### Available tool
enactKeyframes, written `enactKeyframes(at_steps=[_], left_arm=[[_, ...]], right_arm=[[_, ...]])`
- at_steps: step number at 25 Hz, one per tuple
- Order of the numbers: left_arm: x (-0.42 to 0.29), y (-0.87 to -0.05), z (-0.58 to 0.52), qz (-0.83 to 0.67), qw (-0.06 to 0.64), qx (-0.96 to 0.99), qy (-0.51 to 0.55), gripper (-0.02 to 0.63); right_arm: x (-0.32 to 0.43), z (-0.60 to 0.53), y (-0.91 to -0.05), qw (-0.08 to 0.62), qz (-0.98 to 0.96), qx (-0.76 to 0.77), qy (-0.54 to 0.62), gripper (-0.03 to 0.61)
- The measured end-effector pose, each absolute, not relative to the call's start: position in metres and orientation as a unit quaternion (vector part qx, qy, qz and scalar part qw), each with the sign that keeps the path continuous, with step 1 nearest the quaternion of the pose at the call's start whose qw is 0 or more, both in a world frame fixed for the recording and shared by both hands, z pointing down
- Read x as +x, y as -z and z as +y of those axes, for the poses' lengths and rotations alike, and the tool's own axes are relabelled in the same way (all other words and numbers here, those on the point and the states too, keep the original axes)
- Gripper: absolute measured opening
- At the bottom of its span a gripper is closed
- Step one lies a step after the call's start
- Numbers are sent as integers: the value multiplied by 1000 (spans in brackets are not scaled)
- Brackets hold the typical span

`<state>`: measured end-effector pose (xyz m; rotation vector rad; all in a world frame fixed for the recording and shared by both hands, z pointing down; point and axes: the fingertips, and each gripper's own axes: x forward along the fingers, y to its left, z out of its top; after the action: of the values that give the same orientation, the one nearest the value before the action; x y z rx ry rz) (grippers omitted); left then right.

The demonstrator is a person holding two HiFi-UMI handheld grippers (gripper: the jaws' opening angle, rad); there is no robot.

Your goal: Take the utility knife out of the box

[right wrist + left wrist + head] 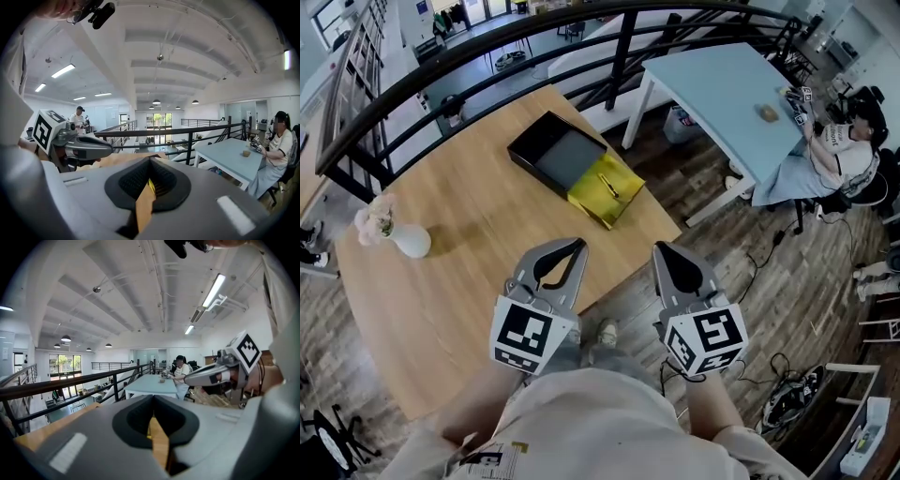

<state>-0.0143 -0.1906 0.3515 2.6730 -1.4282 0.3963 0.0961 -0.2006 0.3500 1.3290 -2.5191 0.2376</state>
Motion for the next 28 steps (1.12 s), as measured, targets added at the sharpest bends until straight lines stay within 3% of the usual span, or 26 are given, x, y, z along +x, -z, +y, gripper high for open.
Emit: enactKeyframes(at_steps=[6,14,17,28], left_arm=[[-13,-352,-200,-471,40,871,-137,3],[-15,-344,-233,-472,37,873,-120,3],[-18,-347,-249,-476,34,870,-122,3],[-24,-386,-322,-483,62,866,-118,3]], right_arm=[[96,-213,-358,190,-870,454,-34,0],[98,-262,-358,178,-874,451,-41,4],[93,-284,-361,181,-876,445,-43,61],[57,-371,-425,217,-886,398,-95,118]])
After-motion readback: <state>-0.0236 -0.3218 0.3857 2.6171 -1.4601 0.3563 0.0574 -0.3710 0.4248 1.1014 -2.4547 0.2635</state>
